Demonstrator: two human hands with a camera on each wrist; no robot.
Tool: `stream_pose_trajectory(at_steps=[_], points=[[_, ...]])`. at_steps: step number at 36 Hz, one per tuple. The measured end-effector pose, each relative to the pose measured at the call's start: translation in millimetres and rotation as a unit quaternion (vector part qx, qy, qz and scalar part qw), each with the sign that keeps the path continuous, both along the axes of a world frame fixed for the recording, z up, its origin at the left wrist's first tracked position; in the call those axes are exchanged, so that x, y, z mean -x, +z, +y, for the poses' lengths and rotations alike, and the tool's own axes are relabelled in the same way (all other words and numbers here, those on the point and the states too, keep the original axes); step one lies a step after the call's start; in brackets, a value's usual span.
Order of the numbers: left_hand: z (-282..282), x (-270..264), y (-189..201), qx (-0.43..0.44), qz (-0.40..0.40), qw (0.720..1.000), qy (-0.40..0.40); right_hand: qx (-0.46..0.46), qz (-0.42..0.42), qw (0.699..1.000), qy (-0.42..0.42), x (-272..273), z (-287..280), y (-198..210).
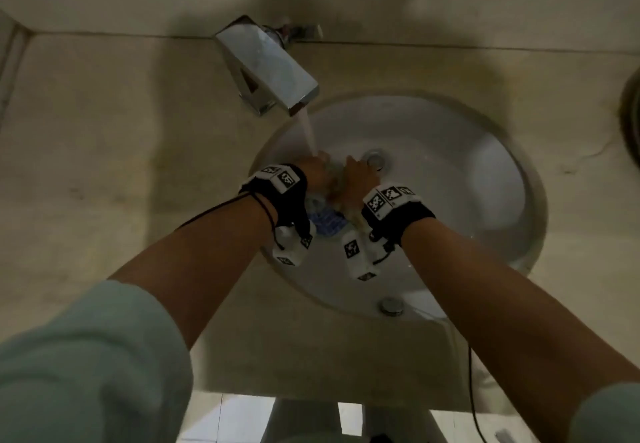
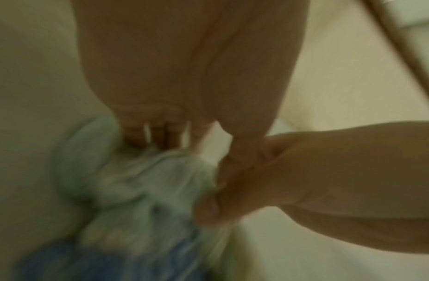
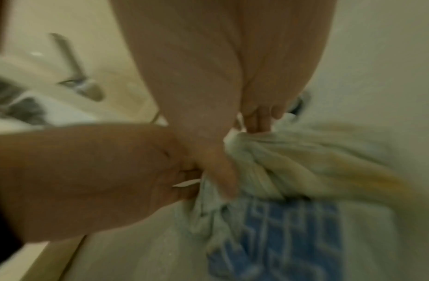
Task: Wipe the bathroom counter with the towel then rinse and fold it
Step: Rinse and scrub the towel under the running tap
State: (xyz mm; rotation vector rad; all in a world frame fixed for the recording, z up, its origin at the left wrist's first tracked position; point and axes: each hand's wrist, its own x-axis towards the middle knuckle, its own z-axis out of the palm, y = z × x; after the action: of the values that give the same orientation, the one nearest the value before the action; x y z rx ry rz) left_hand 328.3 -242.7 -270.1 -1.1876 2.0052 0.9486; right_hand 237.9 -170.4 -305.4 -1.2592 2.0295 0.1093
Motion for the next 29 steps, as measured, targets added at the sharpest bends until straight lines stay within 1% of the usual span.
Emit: stream_pose_trajectory(at_steps=[2,4,7,9,11,12,14,16,18,20,22,24,25,27,29], points=[[-2.3,-3.5,1.5,0.004,0.007,1.000,0.002,-0.011,0.032,0.999,-0.006,0.3,-2.9,3.4],[-1.1,-7.7,5.2,-0.006,0.020,1.000,0.019,0.003,0.015,1.000,-0.024,1.2,-3.2,2.9],[-0.6,-14.4,11.3,-0.010,0.042,0.999,0.024,0.022,-0.015,0.999,-0.043,4.2,3.0,1.7],[-1.6,-16.8,11.6,-0.004,0.049,0.999,0.011,0.032,-0.062,0.997,-0.044,0.5,9.4,15.3],[-0.6,-18.6,21.8,-0.012,0.048,0.999,0.005,0.048,-0.141,0.986,-0.078,-5.7,12.1,34.4],[-0.6,-19.5,27.4,-0.014,0.047,0.999,0.003,0.060,-0.185,0.975,-0.107,-8.7,14.4,46.8],[-1.7,-23.1,33.2,0.004,0.041,0.999,-0.024,0.090,-0.277,0.941,-0.171,-12.2,19.4,67.0],[-2.2,-27.6,33.3,-0.002,0.050,0.998,-0.035,0.128,-0.324,0.906,-0.241,-12.5,26.8,85.5],[-4.7,-33.2,34.2,-0.006,0.091,0.994,-0.059,0.168,-0.364,0.874,-0.273,-8.8,31.8,99.9],[-5.5,-37.3,39.8,-0.010,0.104,0.992,-0.064,0.203,-0.409,0.836,-0.303,-1.4,34.2,112.3],[-8.0,-41.5,42.5,0.014,0.137,0.990,-0.038,0.233,-0.446,0.798,-0.332,5.7,37.1,126.1],[-7.3,-46.3,47.9,0.006,0.206,0.978,0.027,0.270,-0.485,0.760,-0.338,11.0,39.4,140.6],[-8.4,-48.1,45.7,-0.015,0.238,0.969,0.071,0.284,-0.498,0.749,-0.333,12.4,40.2,149.1],[-4.5,-48.1,52.9,-0.072,0.272,0.952,0.122,0.304,-0.514,0.733,-0.326,13.2,40.8,162.3],[1.1,-46.1,63.7,-0.135,0.301,0.935,0.129,0.330,-0.505,0.733,-0.315,12.2,42.1,172.3]])
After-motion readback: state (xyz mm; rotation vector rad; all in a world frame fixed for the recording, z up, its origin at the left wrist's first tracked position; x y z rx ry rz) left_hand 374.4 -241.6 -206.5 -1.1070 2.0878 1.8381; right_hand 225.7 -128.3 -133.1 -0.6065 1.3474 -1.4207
